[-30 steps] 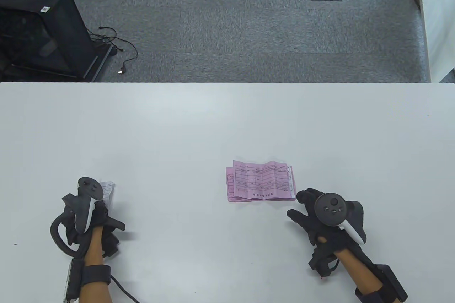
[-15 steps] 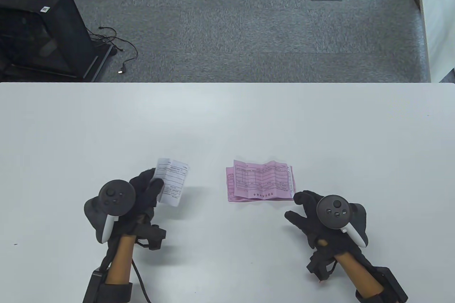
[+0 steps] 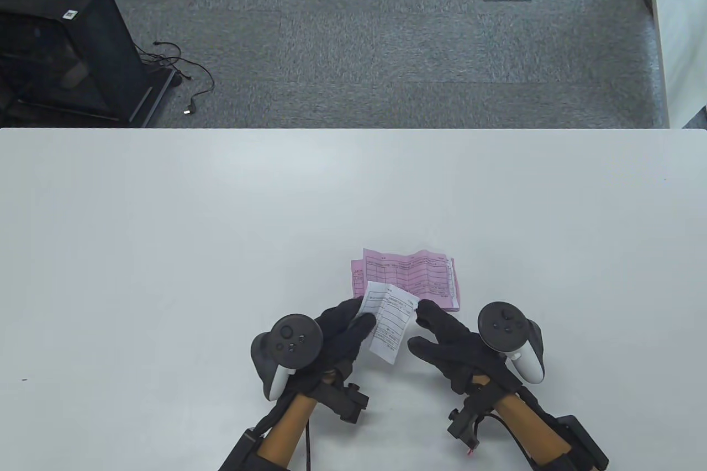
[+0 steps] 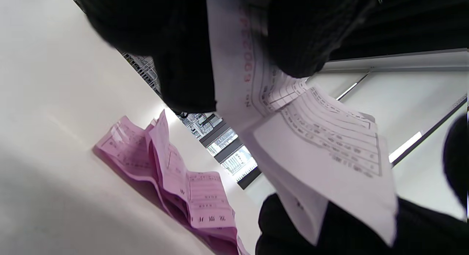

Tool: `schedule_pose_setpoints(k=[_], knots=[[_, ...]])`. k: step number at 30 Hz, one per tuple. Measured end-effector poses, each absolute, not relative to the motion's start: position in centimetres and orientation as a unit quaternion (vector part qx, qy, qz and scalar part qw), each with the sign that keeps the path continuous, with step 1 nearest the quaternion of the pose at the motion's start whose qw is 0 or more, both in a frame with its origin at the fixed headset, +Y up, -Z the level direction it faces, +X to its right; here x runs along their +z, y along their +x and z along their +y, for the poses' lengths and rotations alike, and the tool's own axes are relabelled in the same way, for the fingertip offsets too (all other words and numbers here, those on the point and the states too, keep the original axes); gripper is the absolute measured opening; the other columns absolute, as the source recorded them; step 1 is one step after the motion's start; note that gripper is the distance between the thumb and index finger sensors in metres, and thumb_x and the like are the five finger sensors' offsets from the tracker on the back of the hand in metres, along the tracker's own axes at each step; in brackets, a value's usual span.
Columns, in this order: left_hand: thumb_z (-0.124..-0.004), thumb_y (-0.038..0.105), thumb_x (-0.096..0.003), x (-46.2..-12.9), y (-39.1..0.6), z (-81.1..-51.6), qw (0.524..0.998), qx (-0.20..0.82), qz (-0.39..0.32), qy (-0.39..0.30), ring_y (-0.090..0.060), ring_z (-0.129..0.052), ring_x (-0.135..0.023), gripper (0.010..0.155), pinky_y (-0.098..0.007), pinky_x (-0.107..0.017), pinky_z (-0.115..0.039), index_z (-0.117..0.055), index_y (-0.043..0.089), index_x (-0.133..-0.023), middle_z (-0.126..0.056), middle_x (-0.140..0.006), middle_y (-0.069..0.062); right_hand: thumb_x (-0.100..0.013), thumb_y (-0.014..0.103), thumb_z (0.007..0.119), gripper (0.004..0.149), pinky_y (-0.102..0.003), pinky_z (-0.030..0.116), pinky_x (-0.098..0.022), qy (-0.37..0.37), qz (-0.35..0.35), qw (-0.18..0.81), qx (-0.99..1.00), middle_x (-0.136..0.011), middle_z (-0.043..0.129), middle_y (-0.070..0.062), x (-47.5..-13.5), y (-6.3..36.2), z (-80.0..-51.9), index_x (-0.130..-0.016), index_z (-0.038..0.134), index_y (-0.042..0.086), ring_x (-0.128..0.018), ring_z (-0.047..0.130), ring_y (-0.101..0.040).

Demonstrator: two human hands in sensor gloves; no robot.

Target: Unfold folded invoices and stack

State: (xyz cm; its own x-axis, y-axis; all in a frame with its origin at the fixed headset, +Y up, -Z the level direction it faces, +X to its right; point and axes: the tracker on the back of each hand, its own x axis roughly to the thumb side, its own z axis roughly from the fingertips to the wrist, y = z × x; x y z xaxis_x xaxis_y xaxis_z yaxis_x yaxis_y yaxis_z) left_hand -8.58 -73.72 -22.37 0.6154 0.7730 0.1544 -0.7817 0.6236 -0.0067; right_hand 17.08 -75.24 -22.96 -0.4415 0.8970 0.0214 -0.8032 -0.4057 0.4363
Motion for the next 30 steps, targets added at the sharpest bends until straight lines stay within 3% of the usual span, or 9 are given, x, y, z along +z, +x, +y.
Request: schedule_pose_setpoints(k=[5, 13, 30], knots=[[-0.086, 0.038, -0.0513, -21.8, -6.2, -74.7, 0.906, 0.412, -0.088, 0.036, -0.022, -0.102, -0.057, 0.042, -0.034, -0.036, -0.089, -0.085, 0.020, -0.089, -0.103, -0.076, -0.005, -0.045, 0.065, 0.068, 0.094, -0.071, 0.044, -0.066, 0.091, 0.176, 0.532, 0.823, -0.106, 0.050, -0.022, -22.9, 16.7, -76.1, -0.110, 0.036, 0.006, -0.096, 0.050, -0.051], [-0.085, 0.038, -0.0513, -21.1, -5.3, -75.5, 0.888, 0.450, -0.099, 0.009, -0.022, -0.102, -0.058, 0.042, -0.034, -0.037, -0.089, -0.085, 0.021, -0.089, -0.103, -0.077, -0.004, -0.052, 0.040, 0.072, 0.039, -0.061, 0.057, -0.064, 0.034, 0.122, 0.554, 0.823, -0.079, 0.084, -0.007, -22.8, 17.4, -76.4, -0.085, 0.072, 0.019, -0.073, 0.083, -0.035], [-0.085, 0.037, -0.0514, -21.6, -8.4, -76.2, 0.879, 0.472, -0.053, -0.031, -0.025, -0.099, -0.056, 0.041, -0.037, -0.039, -0.086, -0.085, 0.018, -0.088, -0.102, -0.072, -0.007, -0.051, 0.038, 0.073, 0.037, -0.061, 0.059, -0.063, 0.049, 0.115, 0.506, 0.853, -0.075, 0.087, -0.008, -23.7, 19.7, -75.2, -0.082, 0.077, 0.018, -0.071, 0.085, -0.036]])
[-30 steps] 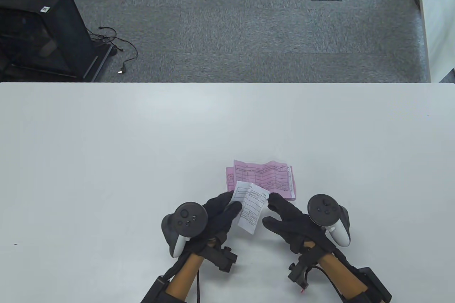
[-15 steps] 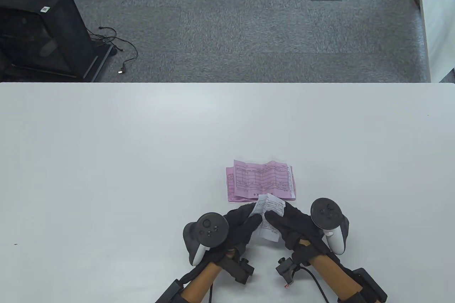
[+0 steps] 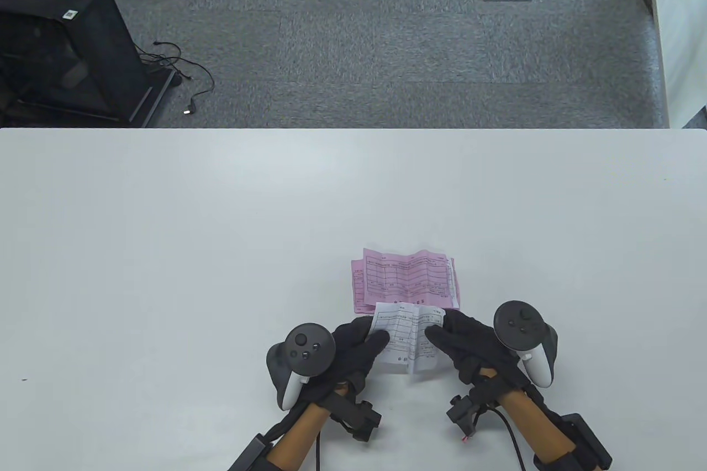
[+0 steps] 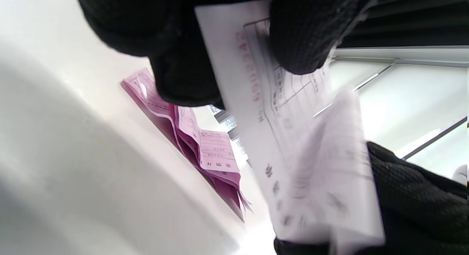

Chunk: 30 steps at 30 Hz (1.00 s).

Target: Unfold folded invoices and stack

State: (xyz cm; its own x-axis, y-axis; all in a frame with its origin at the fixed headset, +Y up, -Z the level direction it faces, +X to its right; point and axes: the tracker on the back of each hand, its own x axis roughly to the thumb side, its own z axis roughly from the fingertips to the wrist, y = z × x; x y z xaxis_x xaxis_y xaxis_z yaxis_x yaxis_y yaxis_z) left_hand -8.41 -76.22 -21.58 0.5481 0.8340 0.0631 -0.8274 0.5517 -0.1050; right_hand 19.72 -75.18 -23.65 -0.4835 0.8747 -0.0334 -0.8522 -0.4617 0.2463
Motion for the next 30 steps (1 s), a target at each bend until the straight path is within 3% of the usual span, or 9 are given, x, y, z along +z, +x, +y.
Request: schedule_pose_setpoints(k=[9, 14, 20, 22, 24, 27, 30], knots=[[-0.090, 0.033, -0.0485, -21.9, -9.6, -77.3, 0.923, 0.377, -0.009, -0.075, -0.023, -0.101, -0.050, 0.044, -0.035, -0.034, -0.087, -0.085, 0.015, -0.089, -0.103, -0.068, -0.008, -0.051, 0.040, 0.074, 0.036, -0.060, 0.059, -0.063, 0.023, 0.095, 0.323, 0.941, -0.072, 0.089, -0.008, -24.3, 21.1, -75.3, -0.080, 0.079, 0.018, -0.067, 0.087, -0.035], [-0.092, 0.036, -0.0470, -22.3, -8.1, -77.7, 0.959, 0.256, -0.015, -0.122, -0.022, -0.098, -0.049, 0.064, -0.035, -0.034, -0.085, -0.070, 0.013, -0.102, -0.100, -0.067, -0.006, -0.050, 0.042, 0.075, 0.036, -0.062, 0.057, -0.064, 0.021, 0.116, 0.219, 0.969, -0.068, 0.090, -0.007, -24.4, 20.4, -76.3, -0.077, 0.081, 0.019, -0.063, 0.088, -0.034], [-0.093, 0.044, -0.0439, -22.5, -6.3, -77.3, 0.986, 0.099, -0.031, -0.132, -0.018, -0.094, -0.047, 0.089, -0.035, -0.035, -0.083, -0.049, 0.009, -0.112, -0.093, -0.067, 0.000, -0.049, 0.045, 0.077, 0.035, -0.062, 0.057, -0.064, 0.031, 0.104, 0.133, 0.985, -0.065, 0.091, -0.006, -24.1, 19.3, -76.7, -0.074, 0.082, 0.020, -0.059, 0.088, -0.032], [-0.092, 0.048, -0.0427, -22.3, -6.1, -77.1, 0.991, 0.056, -0.033, -0.118, -0.021, -0.092, -0.053, 0.097, -0.037, -0.039, -0.081, -0.040, 0.008, -0.114, -0.090, -0.073, -0.003, -0.049, 0.045, 0.077, 0.035, -0.062, 0.056, -0.064, 0.034, 0.100, 0.109, 0.988, -0.064, 0.091, -0.006, -24.0, 19.1, -76.7, -0.074, 0.083, 0.020, -0.059, 0.088, -0.031], [-0.091, 0.049, -0.0429, -22.1, -6.2, -76.9, 0.993, 0.032, -0.039, -0.102, -0.029, -0.086, -0.067, 0.105, -0.042, -0.049, -0.077, -0.025, 0.012, -0.116, -0.080, -0.089, -0.012, -0.049, 0.045, 0.078, 0.035, -0.063, 0.056, -0.064, 0.033, 0.102, 0.098, 0.989, -0.064, 0.091, -0.006, -24.0, 19.0, -76.7, -0.073, 0.083, 0.020, -0.059, 0.088, -0.031], [-0.087, 0.052, -0.0454, -21.6, -6.4, -77.0, 0.991, 0.000, -0.077, -0.106, -0.043, -0.065, -0.097, 0.104, -0.049, -0.066, -0.067, -0.011, 0.033, -0.114, -0.053, -0.115, -0.017, -0.049, 0.045, 0.078, 0.035, -0.063, 0.056, -0.064, 0.033, 0.105, 0.086, 0.990, -0.064, 0.091, -0.006, -24.0, 18.9, -76.6, -0.073, 0.082, 0.021, -0.059, 0.088, -0.031], [-0.084, 0.052, -0.0467, -21.6, -6.5, -77.2, 0.988, 0.011, -0.090, -0.123, -0.046, -0.057, -0.102, 0.078, -0.052, -0.069, -0.063, -0.044, 0.043, -0.114, -0.051, -0.118, -0.018, -0.049, 0.047, 0.078, 0.035, -0.063, 0.056, -0.064, 0.029, 0.105, 0.076, 0.991, -0.064, 0.091, -0.005, -23.9, 18.8, -76.6, -0.073, 0.083, 0.021, -0.059, 0.088, -0.031]])
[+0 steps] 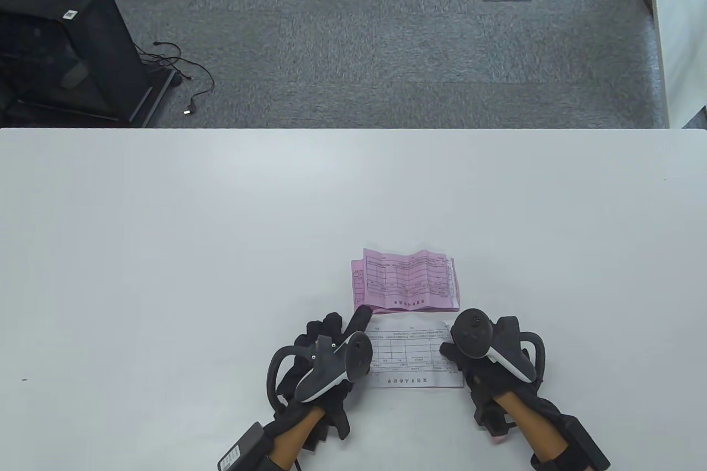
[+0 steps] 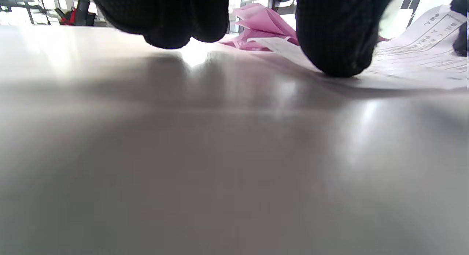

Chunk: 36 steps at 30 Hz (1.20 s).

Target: Unfold folded invoices and stack

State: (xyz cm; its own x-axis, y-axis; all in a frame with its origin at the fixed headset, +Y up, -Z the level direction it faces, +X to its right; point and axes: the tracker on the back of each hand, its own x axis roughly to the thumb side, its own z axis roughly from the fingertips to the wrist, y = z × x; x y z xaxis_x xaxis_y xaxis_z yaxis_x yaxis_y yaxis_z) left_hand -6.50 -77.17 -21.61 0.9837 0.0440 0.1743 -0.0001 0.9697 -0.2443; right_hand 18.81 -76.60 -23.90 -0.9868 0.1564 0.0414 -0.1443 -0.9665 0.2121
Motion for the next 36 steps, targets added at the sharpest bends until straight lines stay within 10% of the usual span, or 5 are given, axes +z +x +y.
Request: schedule_pose_setpoints(k=[12, 25, 36], knots=[[-0.081, 0.053, -0.0473, -21.7, -7.0, -77.6, 0.979, 0.045, -0.095, -0.173, -0.046, -0.042, -0.105, 0.070, -0.057, -0.071, -0.056, -0.054, 0.040, -0.111, -0.040, -0.120, -0.019, -0.051, 0.053, 0.070, 0.060, -0.073, 0.041, -0.067, 0.110, -0.045, -0.005, 0.993, -0.098, 0.069, -0.018, -20.7, 16.3, -71.0, -0.103, 0.061, 0.026, -0.088, 0.066, -0.046], [-0.078, 0.053, -0.0486, -21.5, -7.1, -77.7, 0.976, 0.048, -0.100, -0.187, -0.046, -0.035, -0.105, 0.072, -0.056, -0.073, -0.050, -0.049, 0.040, -0.113, -0.033, -0.121, -0.018, -0.050, 0.054, 0.070, 0.061, -0.076, 0.032, -0.068, 0.223, 0.118, -0.065, 0.966, -0.109, 0.054, -0.017, -21.7, 6.9, -76.6, -0.106, 0.055, 0.035, -0.097, 0.050, -0.047], [-0.081, 0.055, -0.0463, -21.5, -7.4, -77.8, 0.975, 0.058, -0.099, -0.189, -0.044, -0.034, -0.106, 0.073, -0.055, -0.074, -0.049, -0.051, 0.041, -0.112, -0.033, -0.121, -0.016, -0.049, 0.052, 0.071, 0.062, -0.076, 0.035, -0.067, 0.148, 0.116, -0.116, 0.975, -0.106, 0.058, -0.015, -22.0, 13.9, -76.0, -0.105, 0.056, 0.032, -0.095, 0.055, -0.046]])
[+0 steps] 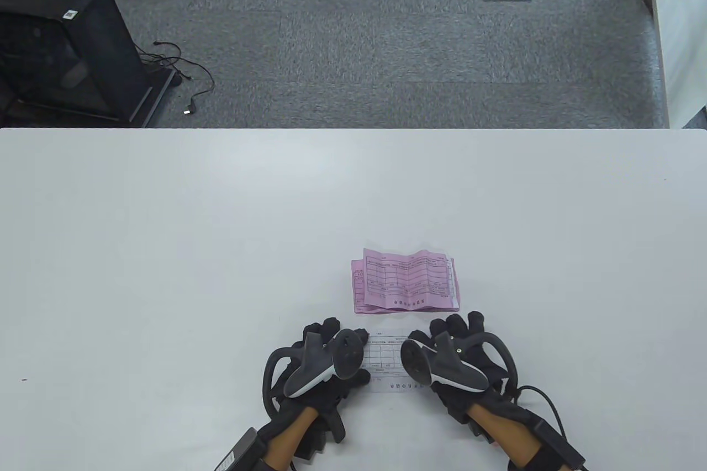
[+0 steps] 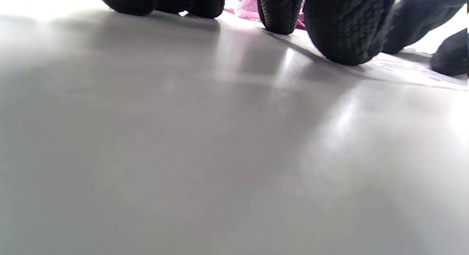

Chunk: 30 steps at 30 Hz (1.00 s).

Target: Unfold folded invoices and stack

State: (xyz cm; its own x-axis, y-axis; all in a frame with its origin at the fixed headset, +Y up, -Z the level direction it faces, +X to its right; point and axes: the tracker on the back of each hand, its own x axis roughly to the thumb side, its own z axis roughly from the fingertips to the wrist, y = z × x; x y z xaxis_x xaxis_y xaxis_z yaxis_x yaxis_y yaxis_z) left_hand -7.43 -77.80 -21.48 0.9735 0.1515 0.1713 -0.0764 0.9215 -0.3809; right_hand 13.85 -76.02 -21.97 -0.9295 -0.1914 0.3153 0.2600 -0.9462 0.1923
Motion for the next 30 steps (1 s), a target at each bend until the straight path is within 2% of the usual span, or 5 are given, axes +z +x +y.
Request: schedule_pose_setpoints(k=[5, 14, 20, 25, 30], knots=[[-0.082, 0.055, -0.0455, -21.5, -7.6, -77.8, 0.974, 0.065, -0.097, -0.192, -0.043, -0.034, -0.106, 0.075, -0.055, -0.074, -0.049, -0.051, 0.041, -0.112, -0.033, -0.122, -0.015, -0.048, 0.052, 0.071, 0.063, -0.076, 0.036, -0.067, -0.107, -0.127, 0.099, -0.981, -0.105, 0.059, -0.016, -22.1, 17.6, -76.0, -0.106, 0.055, 0.032, -0.094, 0.056, -0.046], [-0.083, 0.055, -0.0448, -21.5, -7.7, -77.8, 0.975, 0.065, -0.096, -0.190, -0.042, -0.035, -0.106, 0.076, -0.057, -0.074, -0.049, -0.051, 0.040, -0.112, -0.034, -0.122, -0.015, -0.048, 0.052, 0.073, 0.063, -0.076, 0.036, -0.067, -0.093, -0.114, 0.049, -0.988, -0.105, 0.059, -0.016, -22.4, 18.0, -75.5, -0.105, 0.055, 0.033, -0.094, 0.057, -0.045], [-0.082, 0.055, -0.0450, -21.5, -7.7, -77.8, 0.974, 0.065, -0.096, -0.192, -0.042, -0.034, -0.106, 0.076, -0.057, -0.074, -0.048, -0.051, 0.040, -0.112, -0.033, -0.122, -0.015, -0.049, 0.052, 0.071, 0.060, -0.076, 0.036, -0.067, -0.127, -0.049, -0.048, -0.989, -0.105, 0.059, -0.016, -22.5, 14.3, -73.5, -0.104, 0.058, 0.033, -0.093, 0.056, -0.045], [-0.082, 0.055, -0.0453, -21.5, -7.7, -77.8, 0.974, 0.063, -0.098, -0.194, -0.042, -0.033, -0.106, 0.076, -0.056, -0.074, -0.048, -0.050, 0.040, -0.112, -0.032, -0.122, -0.014, -0.049, 0.054, 0.071, 0.060, -0.076, 0.034, -0.067, -0.188, -0.075, 0.010, -0.979, -0.107, 0.056, -0.016, -21.9, 9.1, -75.1, -0.104, 0.057, 0.035, -0.095, 0.053, -0.046], [-0.081, 0.055, -0.0457, -21.5, -7.7, -77.8, 0.974, 0.060, -0.099, -0.195, -0.042, -0.033, -0.106, 0.076, -0.056, -0.074, -0.047, -0.049, 0.040, -0.113, -0.031, -0.122, -0.014, -0.048, 0.054, 0.070, 0.063, -0.077, 0.033, -0.067, -0.205, -0.104, 0.046, -0.972, -0.108, 0.054, -0.016, -21.7, 6.8, -76.8, -0.105, 0.054, 0.034, -0.096, 0.052, -0.046]])
